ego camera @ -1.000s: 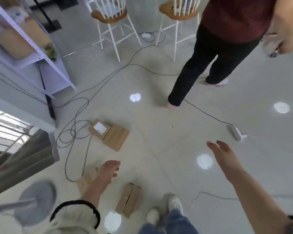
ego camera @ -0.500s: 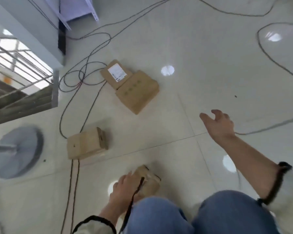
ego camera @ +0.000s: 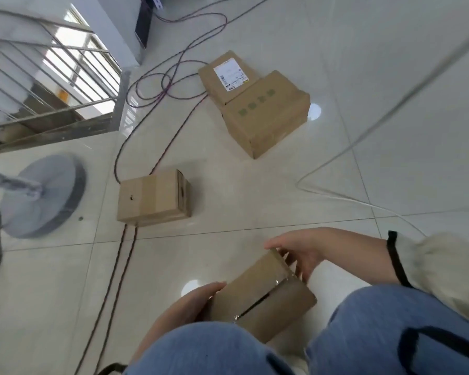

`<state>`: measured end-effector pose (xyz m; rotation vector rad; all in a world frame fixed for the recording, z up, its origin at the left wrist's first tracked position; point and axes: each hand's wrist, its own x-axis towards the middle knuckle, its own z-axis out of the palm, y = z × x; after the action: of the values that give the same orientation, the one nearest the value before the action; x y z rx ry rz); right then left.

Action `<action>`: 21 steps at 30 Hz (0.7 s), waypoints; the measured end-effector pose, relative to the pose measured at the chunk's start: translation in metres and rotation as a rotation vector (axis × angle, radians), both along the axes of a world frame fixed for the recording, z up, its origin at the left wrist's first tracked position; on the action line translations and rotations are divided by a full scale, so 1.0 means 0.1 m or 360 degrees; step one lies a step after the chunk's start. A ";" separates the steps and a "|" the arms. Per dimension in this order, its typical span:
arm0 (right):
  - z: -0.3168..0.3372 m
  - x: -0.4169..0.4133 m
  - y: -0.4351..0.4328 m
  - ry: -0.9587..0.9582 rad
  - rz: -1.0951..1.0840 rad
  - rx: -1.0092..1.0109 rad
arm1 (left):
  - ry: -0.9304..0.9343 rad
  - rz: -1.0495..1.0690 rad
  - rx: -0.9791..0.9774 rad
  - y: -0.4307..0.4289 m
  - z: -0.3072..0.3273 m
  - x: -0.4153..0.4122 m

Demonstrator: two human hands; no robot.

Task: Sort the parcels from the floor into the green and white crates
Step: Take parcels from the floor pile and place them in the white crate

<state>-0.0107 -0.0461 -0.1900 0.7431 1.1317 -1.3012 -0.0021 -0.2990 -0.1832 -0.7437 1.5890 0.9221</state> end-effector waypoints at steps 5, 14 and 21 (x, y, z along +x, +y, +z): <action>0.14 -0.19 0.15 0.0371 -0.0183 0.0163 | 0.0362 -0.0231 -0.0082 0.20 0.12 -0.36; 0.01 -0.05 0.36 0.1059 -0.0509 0.0326 | 0.1426 -0.0295 0.0242 0.55 -0.26 -0.62; -0.07 0.01 0.40 0.1056 -0.0555 0.0297 | 0.1401 -0.0290 0.0345 0.49 -0.41 -0.75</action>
<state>-0.0101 -0.0057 -0.1974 0.6787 1.7233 -1.8302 -0.0767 -0.2499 -0.2241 0.0018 2.2063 1.3556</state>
